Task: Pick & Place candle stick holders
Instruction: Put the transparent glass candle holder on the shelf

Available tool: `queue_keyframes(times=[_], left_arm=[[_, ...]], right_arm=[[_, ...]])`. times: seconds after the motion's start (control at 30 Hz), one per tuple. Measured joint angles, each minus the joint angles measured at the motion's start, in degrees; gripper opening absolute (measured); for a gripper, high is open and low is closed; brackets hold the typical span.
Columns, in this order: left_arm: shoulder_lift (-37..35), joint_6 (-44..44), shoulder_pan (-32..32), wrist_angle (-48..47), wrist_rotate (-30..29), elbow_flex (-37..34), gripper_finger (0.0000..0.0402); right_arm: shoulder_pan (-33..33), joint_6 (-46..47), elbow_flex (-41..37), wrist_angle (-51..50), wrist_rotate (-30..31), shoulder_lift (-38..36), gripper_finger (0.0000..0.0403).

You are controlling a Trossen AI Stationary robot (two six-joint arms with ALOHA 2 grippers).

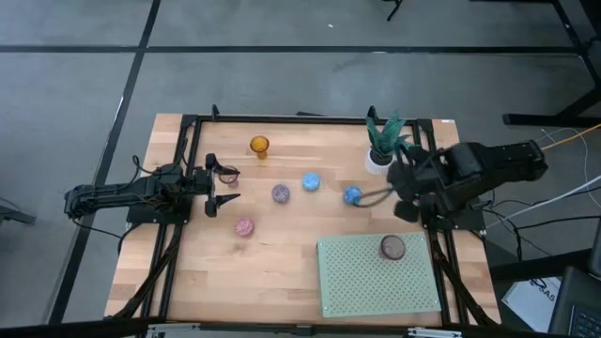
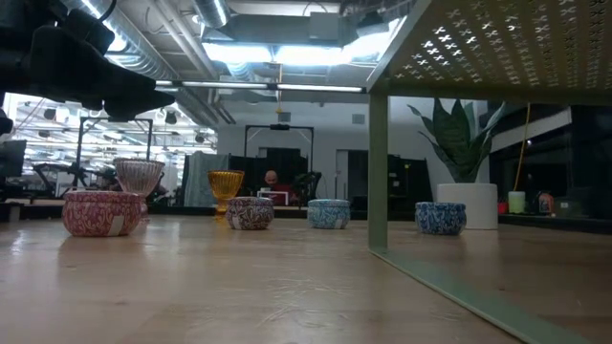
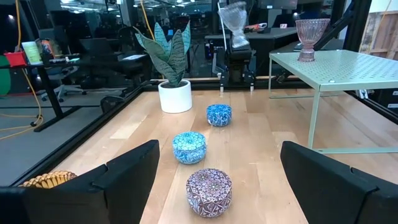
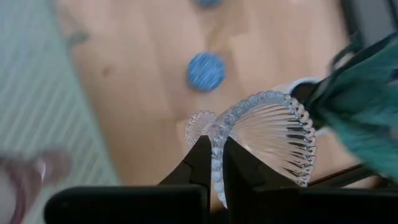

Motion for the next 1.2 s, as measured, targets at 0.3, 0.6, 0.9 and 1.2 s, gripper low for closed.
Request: queue_keyframes(times=[0.3, 0.6, 0.9, 1.2], left_arm=[[0.00, 0.00, -0.02, 0.00, 0.00, 0.00, 0.0334], [0.00, 0.00, -0.01, 0.00, 0.00, 0.00, 0.0334], [0.00, 0.00, 0.00, 0.00, 0.00, 0.00, 0.0334], [0.00, 0.00, -0.01, 0.00, 0.00, 0.00, 0.0334]], right_arm=[[10.29, 3.93, -7.28, 0.02, -5.51, -5.22, 0.0017], [22.14, 17.02, -7.21, 0.04, -6.29, -5.59, 0.0017], [32.58, 30.12, -7.14, 0.01, -4.73, -4.49, 0.0017], [38.61, 33.01, -6.70, 0.23, -1.44, 0.41, 0.0017]])
